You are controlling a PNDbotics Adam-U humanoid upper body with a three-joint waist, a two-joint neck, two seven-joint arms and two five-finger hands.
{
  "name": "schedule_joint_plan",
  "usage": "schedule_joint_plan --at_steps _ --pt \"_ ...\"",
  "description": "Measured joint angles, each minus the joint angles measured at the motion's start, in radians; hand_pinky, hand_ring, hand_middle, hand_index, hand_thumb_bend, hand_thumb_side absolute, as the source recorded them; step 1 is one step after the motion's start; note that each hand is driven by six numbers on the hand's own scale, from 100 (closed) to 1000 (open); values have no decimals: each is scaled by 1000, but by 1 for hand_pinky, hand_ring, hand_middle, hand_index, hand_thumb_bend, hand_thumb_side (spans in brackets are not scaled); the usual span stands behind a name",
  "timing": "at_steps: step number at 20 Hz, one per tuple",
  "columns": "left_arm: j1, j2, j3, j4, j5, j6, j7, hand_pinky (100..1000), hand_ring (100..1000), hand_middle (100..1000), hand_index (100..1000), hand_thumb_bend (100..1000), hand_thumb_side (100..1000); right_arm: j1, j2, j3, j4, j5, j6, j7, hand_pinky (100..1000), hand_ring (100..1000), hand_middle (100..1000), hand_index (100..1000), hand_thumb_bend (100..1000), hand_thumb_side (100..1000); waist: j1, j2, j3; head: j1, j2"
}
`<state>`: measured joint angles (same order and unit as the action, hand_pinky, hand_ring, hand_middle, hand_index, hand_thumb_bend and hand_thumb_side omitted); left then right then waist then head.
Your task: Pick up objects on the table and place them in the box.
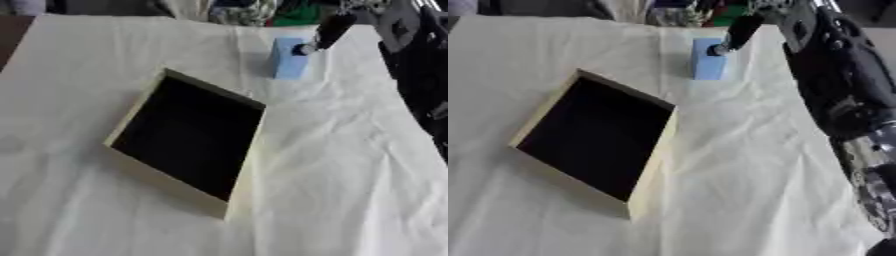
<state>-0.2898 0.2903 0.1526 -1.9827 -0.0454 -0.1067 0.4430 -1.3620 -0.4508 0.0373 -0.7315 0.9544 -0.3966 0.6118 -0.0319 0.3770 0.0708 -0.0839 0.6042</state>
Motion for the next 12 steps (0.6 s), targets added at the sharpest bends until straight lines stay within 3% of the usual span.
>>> schedule_joint_plan --at_steps 12 --pt "-5 1 0 0 0 1 -3 688 501 413 715 287 115 -15 -4 -19 8 83 2 -3 892 954 894 953 544 347 -1 24 16 -25 -22"
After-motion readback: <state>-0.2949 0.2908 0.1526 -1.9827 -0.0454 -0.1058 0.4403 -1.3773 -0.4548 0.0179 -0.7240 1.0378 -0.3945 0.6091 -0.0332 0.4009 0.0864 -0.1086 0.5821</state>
